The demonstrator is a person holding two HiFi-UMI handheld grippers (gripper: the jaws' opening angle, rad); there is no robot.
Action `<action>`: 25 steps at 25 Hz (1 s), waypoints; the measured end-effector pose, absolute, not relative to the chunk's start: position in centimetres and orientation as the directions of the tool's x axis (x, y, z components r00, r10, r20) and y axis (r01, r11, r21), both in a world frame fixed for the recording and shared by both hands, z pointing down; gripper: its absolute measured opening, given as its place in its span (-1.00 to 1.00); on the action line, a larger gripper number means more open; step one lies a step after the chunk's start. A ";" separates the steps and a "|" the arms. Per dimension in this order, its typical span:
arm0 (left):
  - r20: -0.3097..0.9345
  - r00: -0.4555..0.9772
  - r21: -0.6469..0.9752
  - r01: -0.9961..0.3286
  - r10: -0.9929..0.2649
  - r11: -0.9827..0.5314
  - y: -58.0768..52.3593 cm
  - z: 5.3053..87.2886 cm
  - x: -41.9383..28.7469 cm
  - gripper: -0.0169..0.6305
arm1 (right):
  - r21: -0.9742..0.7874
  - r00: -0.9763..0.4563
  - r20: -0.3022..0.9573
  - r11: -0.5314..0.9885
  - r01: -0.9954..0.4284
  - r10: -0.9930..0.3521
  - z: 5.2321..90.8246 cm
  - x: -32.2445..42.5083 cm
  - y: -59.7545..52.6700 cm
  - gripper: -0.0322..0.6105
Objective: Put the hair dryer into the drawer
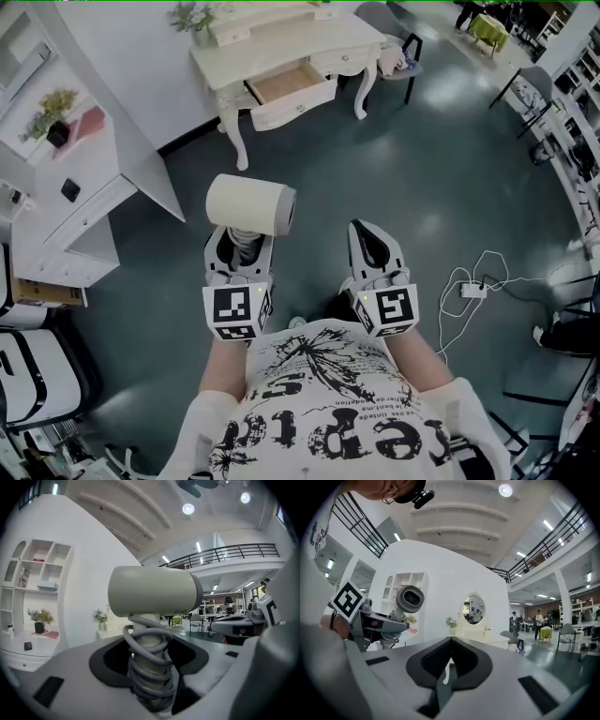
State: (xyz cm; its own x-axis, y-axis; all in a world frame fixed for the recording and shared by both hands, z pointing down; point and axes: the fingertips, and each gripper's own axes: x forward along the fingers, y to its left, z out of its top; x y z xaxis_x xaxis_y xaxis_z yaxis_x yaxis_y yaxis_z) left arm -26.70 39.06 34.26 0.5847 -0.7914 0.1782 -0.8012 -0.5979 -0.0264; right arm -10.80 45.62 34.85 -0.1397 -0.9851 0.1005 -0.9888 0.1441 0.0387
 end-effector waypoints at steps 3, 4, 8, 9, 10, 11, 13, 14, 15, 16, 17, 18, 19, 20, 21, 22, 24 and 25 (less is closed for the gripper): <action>0.179 0.574 -0.016 -0.810 -0.799 -0.586 39.1 34.4 -27.7 -0.17 | 0.048 -0.143 0.111 0.149 -0.988 -0.984 34.9 -11.5 45.4 -0.85; 0.180 0.570 -0.014 -0.813 -0.801 -0.582 39.1 34.4 -28.0 -0.17 | 0.049 -0.145 0.117 0.151 -0.987 -0.983 35.0 -11.7 45.3 -0.85; 0.190 0.560 -0.017 -0.819 -0.806 -0.573 38.4 34.6 -28.7 -0.17 | 0.037 -0.155 0.134 0.161 -0.986 -0.979 35.3 -12.1 44.3 -0.85; 0.195 0.554 -0.017 -0.823 -0.809 -0.567 38.2 34.7 -28.9 -0.17 | 0.030 -0.164 0.139 0.169 -0.985 -0.977 35.5 -12.3 43.9 -0.85; 0.201 0.546 -0.017 -0.828 -0.814 -0.560 38.0 34.9 -29.1 -0.17 | 0.024 -0.175 0.144 0.180 -0.983 -0.974 35.7 -12.5 43.4 -0.85; 0.207 0.537 -0.017 -0.834 -0.818 -0.552 37.7 35.1 -29.2 -0.17 | 0.022 -0.187 0.148 0.192 -0.981 -0.971 35.8 -12.6 42.9 -0.85; 0.213 0.523 -0.017 -0.842 -0.825 -0.539 36.8 35.3 -29.3 -0.17 | 0.022 -0.206 0.149 0.211 -0.977 -0.967 35.9 -12.6 41.6 -0.85; 0.215 0.517 -0.017 -0.846 -0.829 -0.532 36.3 35.4 -29.1 -0.17 | 0.021 -0.215 0.147 0.221 -0.975 -0.965 35.9 -12.5 40.9 -0.85; 0.218 0.510 -0.018 -0.851 -0.832 -0.526 35.7 35.4 -28.9 -0.17 | 0.021 -0.227 0.146 0.232 -0.972 -0.963 35.9 -12.3 40.1 -0.85; 0.219 0.502 -0.020 -0.855 -0.837 -0.518 35.1 35.5 -28.7 -0.17 | 0.021 -0.241 0.145 0.247 -0.969 -0.959 36.0 -12.1 39.4 -0.85; 0.219 0.494 -0.023 -0.859 -0.841 -0.511 34.3 35.5 -28.3 -0.17 | 0.021 -0.259 0.145 0.264 -0.964 -0.955 36.1 -11.9 38.5 -0.85; 0.219 0.487 -0.028 -0.863 -0.846 -0.504 33.5 35.5 -27.8 -0.17 | 0.020 -0.276 0.145 0.282 -0.959 -0.950 36.2 -11.5 37.6 -0.85; 0.219 0.480 -0.035 -0.866 -0.849 -0.499 32.6 35.6 -27.2 -0.17 | 0.017 -0.291 0.144 0.296 -0.955 -0.946 36.3 -11.0 36.7 -0.85; 0.219 0.476 -0.042 -0.868 -0.852 -0.495 31.7 35.6 -26.4 -0.17 | 0.014 -0.302 0.143 0.307 -0.952 -0.942 36.4 -10.4 35.7 -0.85; 0.219 0.473 -0.048 -0.868 -0.853 -0.494 30.8 35.7 -25.4 -0.17 | 0.011 -0.311 0.141 0.316 -0.949 -0.940 36.4 -9.5 34.6 -0.85; 0.218 0.471 -0.052 -0.869 -0.855 -0.492 29.9 35.6 -24.4 -0.17 | 0.008 -0.319 0.139 0.323 -0.946 -0.938 36.4 -8.6 33.5 -0.85; 0.217 0.462 -0.058 -0.873 -0.860 -0.484 27.8 35.5 -22.2 -0.17 | 0.003 -0.336 0.136 0.339 -0.941 -0.932 36.3 -6.6 31.0 -0.85; 0.217 0.456 -0.061 -0.876 -0.863 -0.478 26.7 35.4 -21.1 -0.17 | 0.002 -0.346 0.136 0.349 -0.937 -0.928 36.3 -5.5 29.8 -0.85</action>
